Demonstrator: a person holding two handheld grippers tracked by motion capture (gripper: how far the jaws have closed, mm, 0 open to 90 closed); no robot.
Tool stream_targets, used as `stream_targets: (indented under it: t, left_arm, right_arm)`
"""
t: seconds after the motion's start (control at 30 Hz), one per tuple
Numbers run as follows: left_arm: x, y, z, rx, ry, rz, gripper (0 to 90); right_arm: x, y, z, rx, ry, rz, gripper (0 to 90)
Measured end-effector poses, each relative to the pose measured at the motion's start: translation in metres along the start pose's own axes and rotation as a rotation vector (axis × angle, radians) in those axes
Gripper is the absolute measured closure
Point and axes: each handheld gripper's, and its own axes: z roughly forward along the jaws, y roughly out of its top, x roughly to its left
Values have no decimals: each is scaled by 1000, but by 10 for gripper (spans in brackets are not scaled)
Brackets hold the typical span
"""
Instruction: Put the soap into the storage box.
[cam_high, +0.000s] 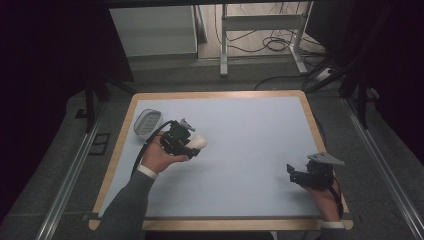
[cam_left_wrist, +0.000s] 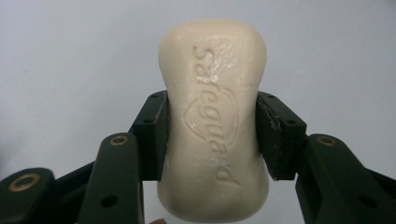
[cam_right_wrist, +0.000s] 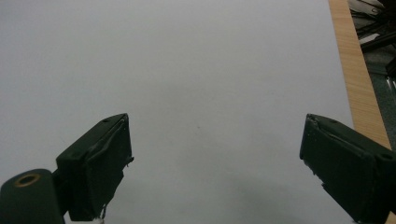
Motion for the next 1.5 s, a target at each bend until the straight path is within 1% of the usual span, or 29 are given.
stream_targets:
  t: [0.13, 0.33, 0.67, 1.0, 1.17, 1.27, 1.5]
  left_arm:
    - [6, 0, -2, 0, 17, -6, 494]
    - [15, -1, -5, 3, 29, -25, 494]
    - [27, -1, -10, 11, 44, -42, 494]
    - [42, -1, -13, 23, 73, -63, 494]
    - [48, -2, -17, 21, 85, -70, 494]
    - [51, -4, -18, 17, 92, -82, 494]
    - [59, -6, -21, 30, 111, -86, 494]
  right_arm:
    - [0, 0, 0, 1, 3, -1, 89]
    - [0, 0, 0, 0, 4, -3, 89]
    - [0, 0, 0, 0, 4, 0, 89]
    - [0, 0, 0, 1, 2, 1, 89]
    - [0, 0, 0, 2, 1, 0, 89]
    - [0, 0, -1, 1, 1, 3, 89]
    - [0, 0, 0, 1, -1, 5, 89]
